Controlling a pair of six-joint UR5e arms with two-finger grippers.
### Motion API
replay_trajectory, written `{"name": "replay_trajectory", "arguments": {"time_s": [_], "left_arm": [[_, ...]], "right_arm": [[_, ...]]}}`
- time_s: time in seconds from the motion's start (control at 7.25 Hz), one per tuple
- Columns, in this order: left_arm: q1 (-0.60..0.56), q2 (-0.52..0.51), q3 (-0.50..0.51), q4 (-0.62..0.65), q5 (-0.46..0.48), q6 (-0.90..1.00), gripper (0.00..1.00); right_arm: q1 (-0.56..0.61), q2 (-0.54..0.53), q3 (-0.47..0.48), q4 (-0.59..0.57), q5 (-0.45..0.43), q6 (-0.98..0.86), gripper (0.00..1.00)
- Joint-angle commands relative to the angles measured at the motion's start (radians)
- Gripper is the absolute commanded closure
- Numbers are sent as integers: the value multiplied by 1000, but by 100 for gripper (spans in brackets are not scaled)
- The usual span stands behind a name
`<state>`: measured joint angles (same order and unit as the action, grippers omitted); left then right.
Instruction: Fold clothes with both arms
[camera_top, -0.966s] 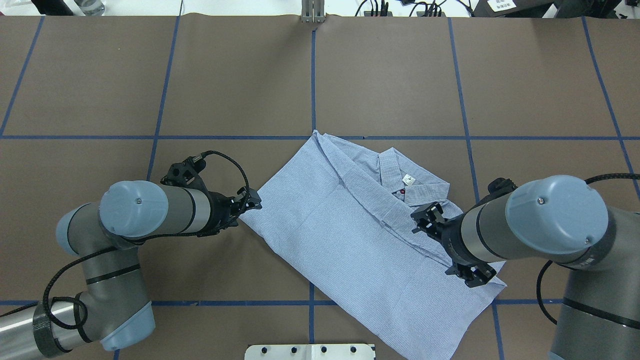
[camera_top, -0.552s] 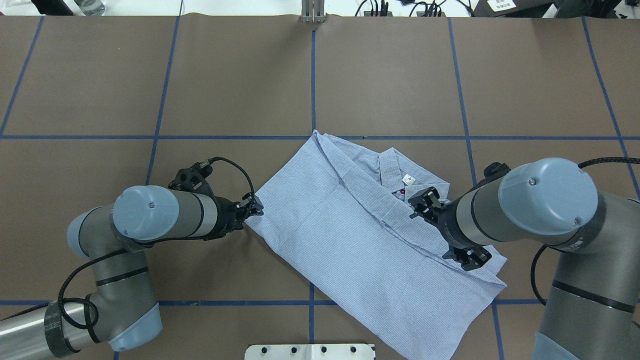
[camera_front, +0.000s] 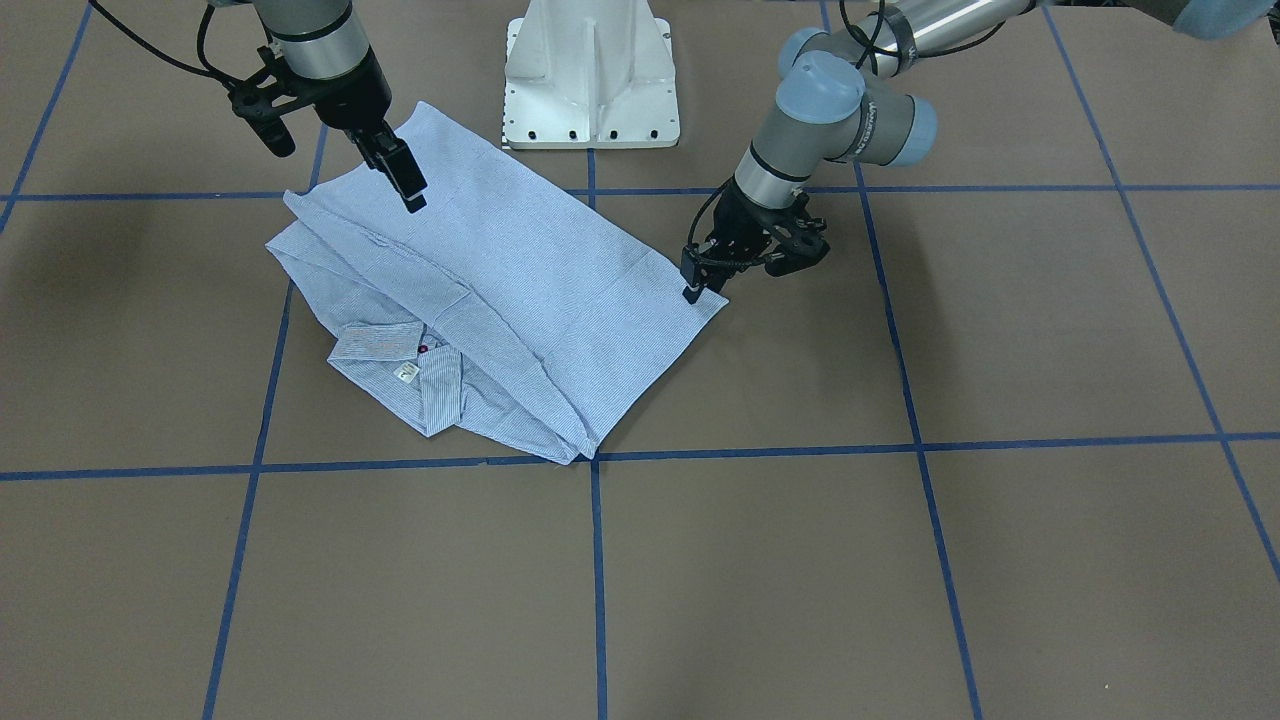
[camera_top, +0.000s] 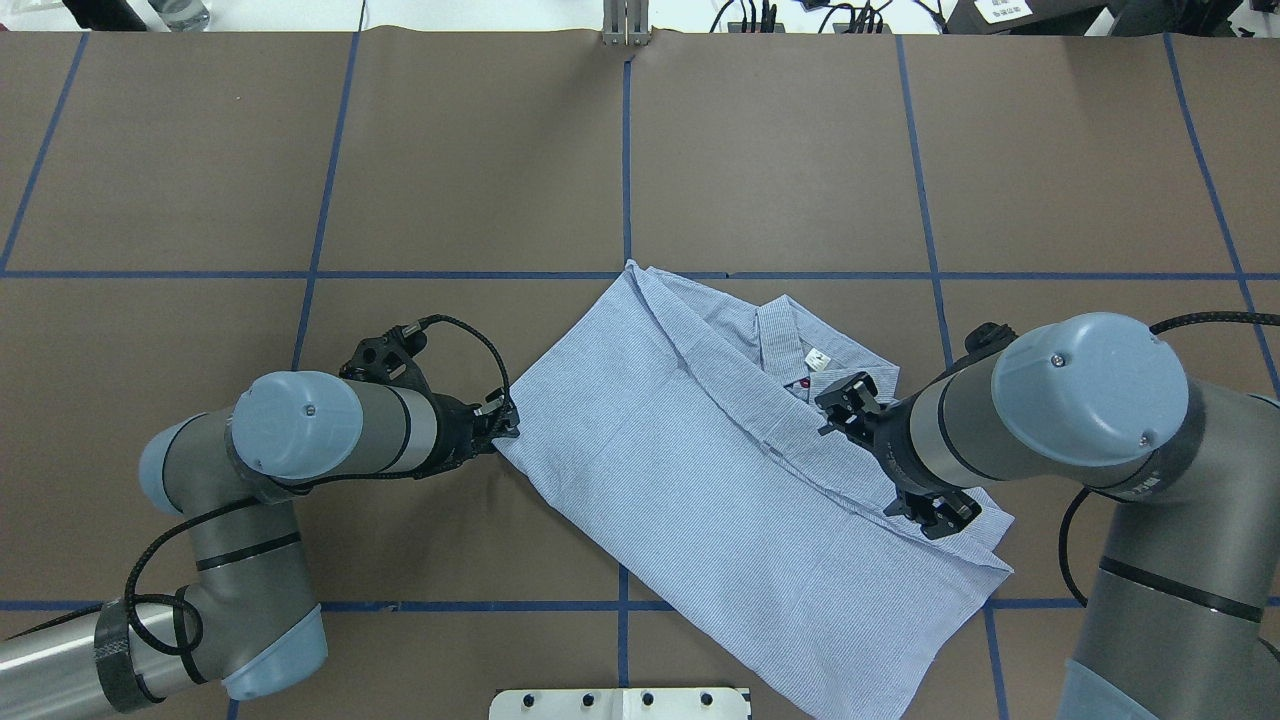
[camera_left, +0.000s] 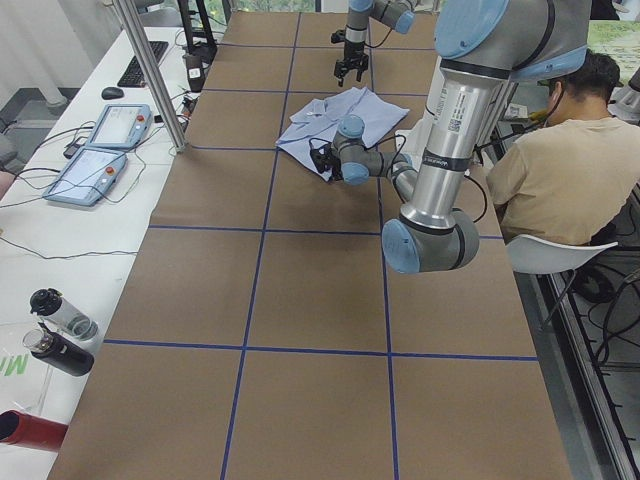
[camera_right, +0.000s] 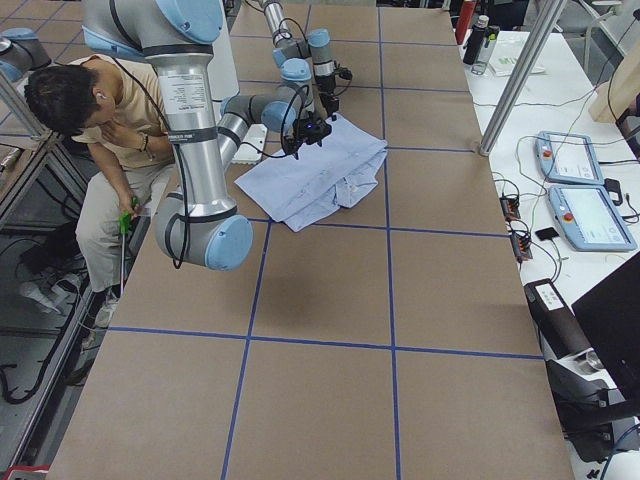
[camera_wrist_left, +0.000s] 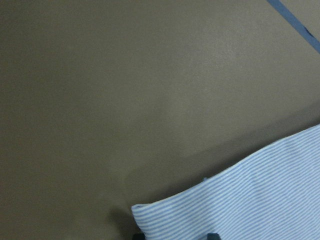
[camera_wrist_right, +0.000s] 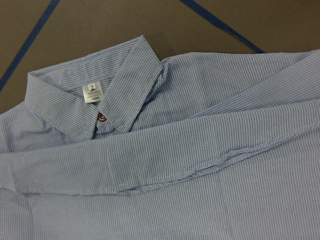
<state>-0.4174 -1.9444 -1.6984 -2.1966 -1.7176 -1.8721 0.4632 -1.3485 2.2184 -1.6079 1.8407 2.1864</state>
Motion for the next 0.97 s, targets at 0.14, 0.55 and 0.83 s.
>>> {"name": "replay_trajectory", "arguments": {"time_s": [0.14, 0.55, 0.83], "left_arm": [[-32, -2, 19, 3, 44, 66, 100], [-212, -161, 182, -3, 39, 212, 100], [-302, -334, 444, -113, 36, 296, 100]], "right_arm": [[-1, 3, -8, -1, 0, 1, 0], [9, 5, -6, -1, -2, 1, 0], [15, 26, -8, -1, -2, 1, 0]]}}
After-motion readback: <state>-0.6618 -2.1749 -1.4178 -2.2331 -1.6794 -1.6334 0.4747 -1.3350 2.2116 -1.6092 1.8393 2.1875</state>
